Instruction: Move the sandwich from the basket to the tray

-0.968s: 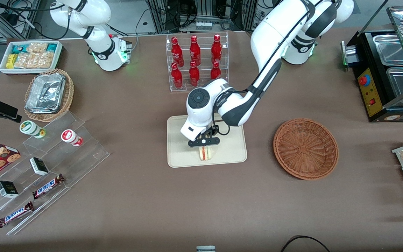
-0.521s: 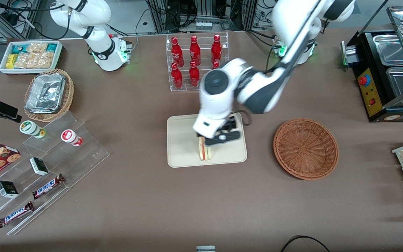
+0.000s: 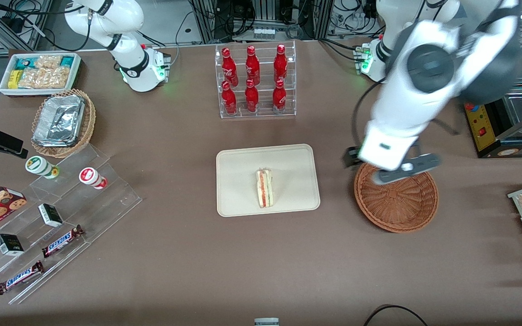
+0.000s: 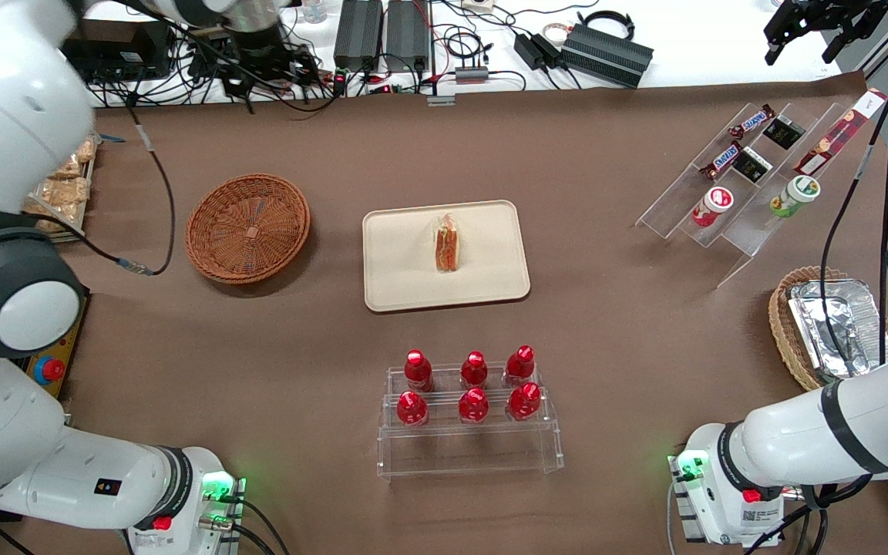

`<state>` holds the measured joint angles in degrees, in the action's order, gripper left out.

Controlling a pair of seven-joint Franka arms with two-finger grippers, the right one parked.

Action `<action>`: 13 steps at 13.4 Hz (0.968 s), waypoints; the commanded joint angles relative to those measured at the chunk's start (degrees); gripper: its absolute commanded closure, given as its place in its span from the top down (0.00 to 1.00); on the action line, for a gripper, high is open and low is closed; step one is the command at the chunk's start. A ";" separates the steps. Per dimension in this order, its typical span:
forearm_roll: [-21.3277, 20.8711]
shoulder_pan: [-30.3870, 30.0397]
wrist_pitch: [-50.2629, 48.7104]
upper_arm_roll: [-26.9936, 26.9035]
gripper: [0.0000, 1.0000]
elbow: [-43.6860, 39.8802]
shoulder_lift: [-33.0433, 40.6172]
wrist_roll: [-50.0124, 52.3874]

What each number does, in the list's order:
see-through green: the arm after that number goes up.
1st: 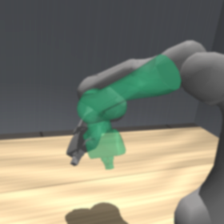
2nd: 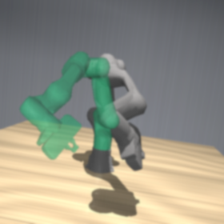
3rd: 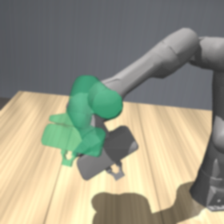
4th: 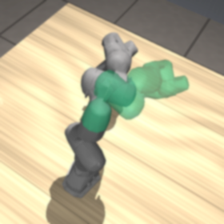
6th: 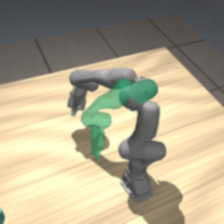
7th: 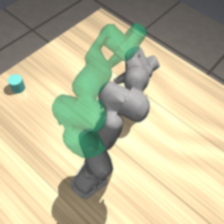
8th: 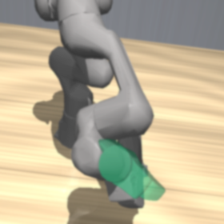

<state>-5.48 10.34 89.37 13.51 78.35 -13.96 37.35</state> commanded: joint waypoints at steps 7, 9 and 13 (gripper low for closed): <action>6.36 -10.16 -1.66 -7.87 1.00 15.96 18.00 -31.79; 6.54 -8.76 -1.75 -10.33 1.00 12.37 15.65 -32.60; 5.65 -6.29 -0.70 -12.36 1.00 8.92 13.26 -33.04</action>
<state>0.29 2.94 88.31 2.04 89.62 0.81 5.00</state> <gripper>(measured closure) 0.000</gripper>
